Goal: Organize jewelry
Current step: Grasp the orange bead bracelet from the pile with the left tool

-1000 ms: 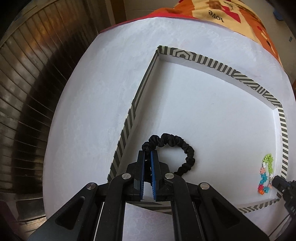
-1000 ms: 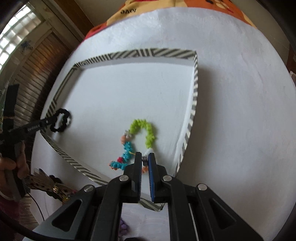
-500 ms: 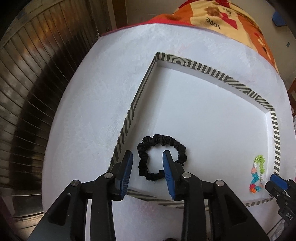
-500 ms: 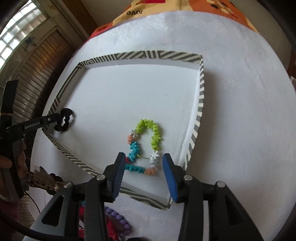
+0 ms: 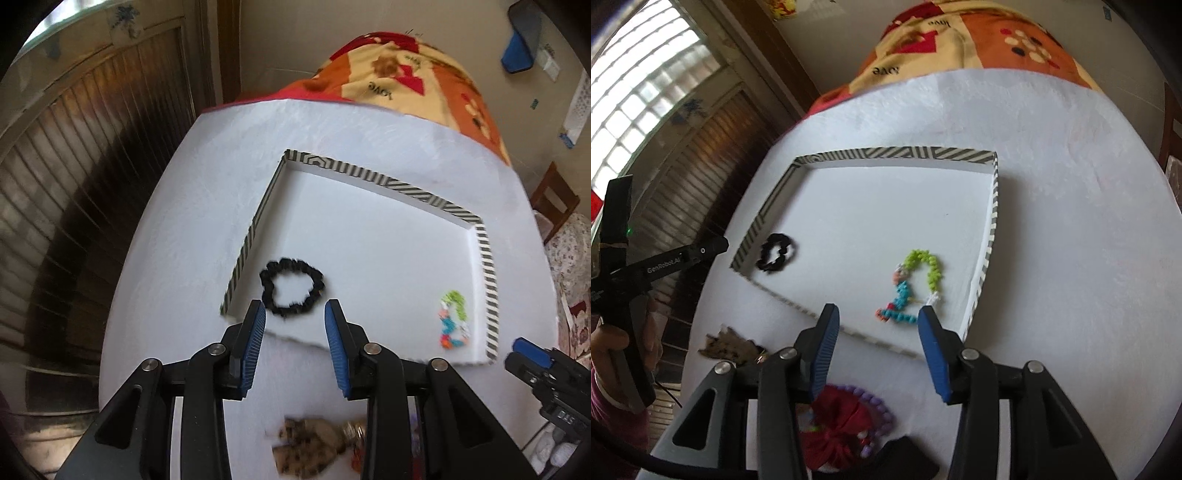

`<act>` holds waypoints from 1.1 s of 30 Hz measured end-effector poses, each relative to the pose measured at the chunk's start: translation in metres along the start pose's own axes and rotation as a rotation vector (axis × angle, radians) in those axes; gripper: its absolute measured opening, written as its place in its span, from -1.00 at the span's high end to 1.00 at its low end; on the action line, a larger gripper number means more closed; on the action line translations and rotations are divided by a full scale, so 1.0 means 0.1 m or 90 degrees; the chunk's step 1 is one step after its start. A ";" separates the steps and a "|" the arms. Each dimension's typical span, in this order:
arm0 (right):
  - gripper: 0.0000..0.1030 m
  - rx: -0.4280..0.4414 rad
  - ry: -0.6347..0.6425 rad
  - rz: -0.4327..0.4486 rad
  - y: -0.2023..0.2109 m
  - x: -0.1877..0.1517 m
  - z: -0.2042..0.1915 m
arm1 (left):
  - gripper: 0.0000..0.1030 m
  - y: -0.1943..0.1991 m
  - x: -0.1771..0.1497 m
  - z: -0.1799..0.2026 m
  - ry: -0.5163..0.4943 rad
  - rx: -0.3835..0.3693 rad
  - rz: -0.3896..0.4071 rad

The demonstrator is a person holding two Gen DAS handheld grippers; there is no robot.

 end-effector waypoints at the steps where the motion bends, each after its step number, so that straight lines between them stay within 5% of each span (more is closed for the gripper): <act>1: 0.04 0.003 0.001 0.001 0.04 -0.05 -0.03 | 0.54 0.06 -0.05 0.00 0.001 -0.006 0.001; 8: 0.04 0.008 0.007 0.003 0.23 -0.36 -0.10 | 0.54 0.33 -0.65 0.07 -0.018 -0.025 -0.019; 17: 0.04 0.017 0.013 -0.005 0.41 -0.78 -0.20 | 0.54 0.19 -1.40 0.14 -0.043 -0.014 -0.080; 22: 0.05 0.041 0.038 -0.012 0.39 -0.91 -0.34 | 0.54 0.14 -1.59 0.18 -0.056 -0.017 -0.091; 29: 0.41 0.078 0.123 -0.037 0.18 -0.91 -0.62 | 0.54 -0.01 -1.70 0.24 -0.056 -0.051 -0.117; 33: 0.41 0.078 0.118 -0.051 0.10 -0.91 -0.57 | 0.54 -0.12 -1.70 0.28 -0.048 -0.068 -0.126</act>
Point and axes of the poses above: each gripper's, at about its wrist camera, not at the fingertips, and y roughly against the way its jaws point, z to its right, x to its top, the point moved 8 cm from there along -y, roughly the way its jaws point, and after that the axes turned 7 degrees about y, right-handed, at the moved point
